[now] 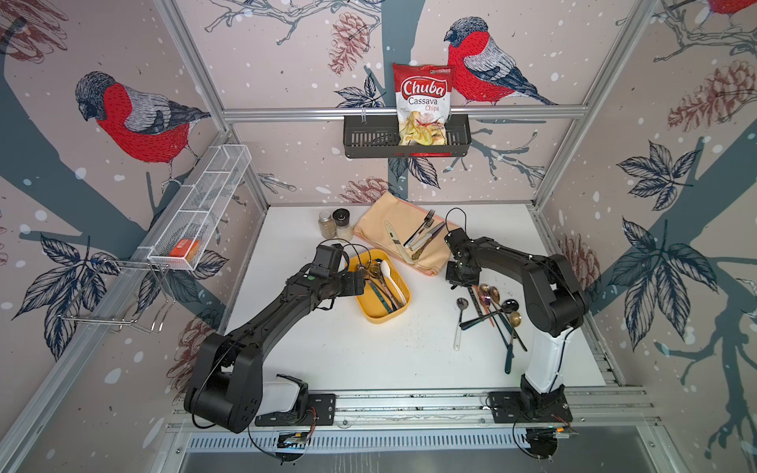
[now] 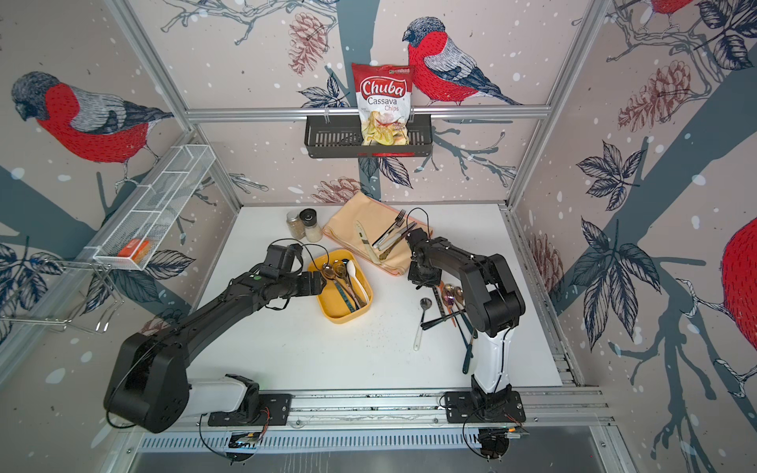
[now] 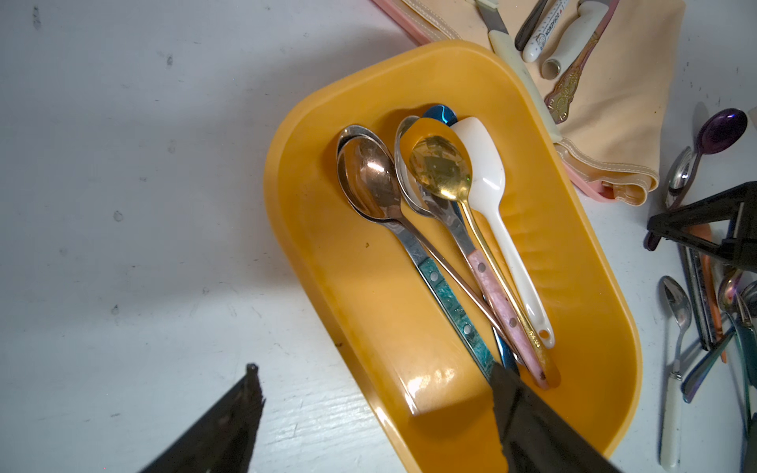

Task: Put the spoon into the storage box
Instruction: Pick up the spoon from the center of the board.

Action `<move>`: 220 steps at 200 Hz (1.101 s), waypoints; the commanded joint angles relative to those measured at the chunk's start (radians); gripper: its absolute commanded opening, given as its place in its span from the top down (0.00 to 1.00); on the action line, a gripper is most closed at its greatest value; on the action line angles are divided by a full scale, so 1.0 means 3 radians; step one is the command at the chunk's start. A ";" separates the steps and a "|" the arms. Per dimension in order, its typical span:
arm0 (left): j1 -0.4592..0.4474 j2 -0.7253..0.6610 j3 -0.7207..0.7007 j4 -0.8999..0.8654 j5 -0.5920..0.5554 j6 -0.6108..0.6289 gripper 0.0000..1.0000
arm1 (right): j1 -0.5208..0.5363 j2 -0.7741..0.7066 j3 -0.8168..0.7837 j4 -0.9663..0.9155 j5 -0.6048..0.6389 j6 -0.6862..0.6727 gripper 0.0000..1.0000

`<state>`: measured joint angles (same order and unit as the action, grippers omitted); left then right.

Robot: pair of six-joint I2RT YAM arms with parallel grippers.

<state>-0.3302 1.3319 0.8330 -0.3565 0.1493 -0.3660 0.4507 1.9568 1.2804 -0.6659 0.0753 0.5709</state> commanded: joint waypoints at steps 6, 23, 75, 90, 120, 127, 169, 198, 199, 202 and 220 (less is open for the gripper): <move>-0.0002 -0.0012 0.0004 -0.0034 -0.0039 0.0035 0.11 | 0.0014 0.0044 -0.0145 -0.0216 -0.0129 -0.0001 0.79; -0.0006 -0.0007 0.0009 -0.0035 -0.0028 0.0032 0.11 | 0.0020 0.0013 -0.0210 -0.0184 -0.0139 0.0020 0.83; -0.0004 -0.0006 0.0010 -0.0034 -0.0017 0.0033 0.11 | 0.0050 -0.0056 -0.0306 -0.0143 -0.0142 0.0028 0.91; -0.0004 -0.0007 0.0006 -0.0034 -0.0018 0.0026 0.11 | 0.0055 -0.0086 -0.0295 -0.0150 -0.0125 0.0020 0.94; -0.0004 -0.0007 0.0011 -0.0029 -0.0002 0.0022 0.11 | 0.0065 -0.0139 -0.0265 -0.0188 -0.0095 -0.0003 0.96; -0.0006 -0.0007 0.0012 -0.0024 -0.0002 0.0023 0.11 | 0.0066 -0.0161 -0.0269 -0.0198 -0.0085 -0.0007 0.97; -0.0004 0.0009 0.0019 -0.0012 0.0019 0.0004 0.11 | 0.0072 -0.0244 -0.0312 -0.0203 -0.0018 -0.0025 1.00; -0.0004 -0.0006 0.0044 -0.0021 0.0004 0.0004 0.11 | 0.0075 -0.0324 -0.0283 -0.0214 0.0078 -0.0030 1.00; -0.0001 -0.0009 0.0042 -0.0022 0.0001 0.0003 0.11 | 0.0076 -0.0327 -0.0282 -0.0214 0.0085 -0.0028 1.00; -0.0004 -0.0011 0.0047 -0.0023 -0.0005 0.0003 0.11 | 0.0077 -0.0343 -0.0282 -0.0219 0.0093 -0.0027 1.00; -0.0003 -0.0026 0.0064 -0.0040 -0.0045 0.0003 0.11 | 0.0077 -0.0419 -0.0228 -0.0248 0.0183 -0.0061 1.00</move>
<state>-0.3302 1.3319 0.8398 -0.3565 0.1535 -0.3668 0.4709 1.8595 1.1942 -0.6926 0.0837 0.5701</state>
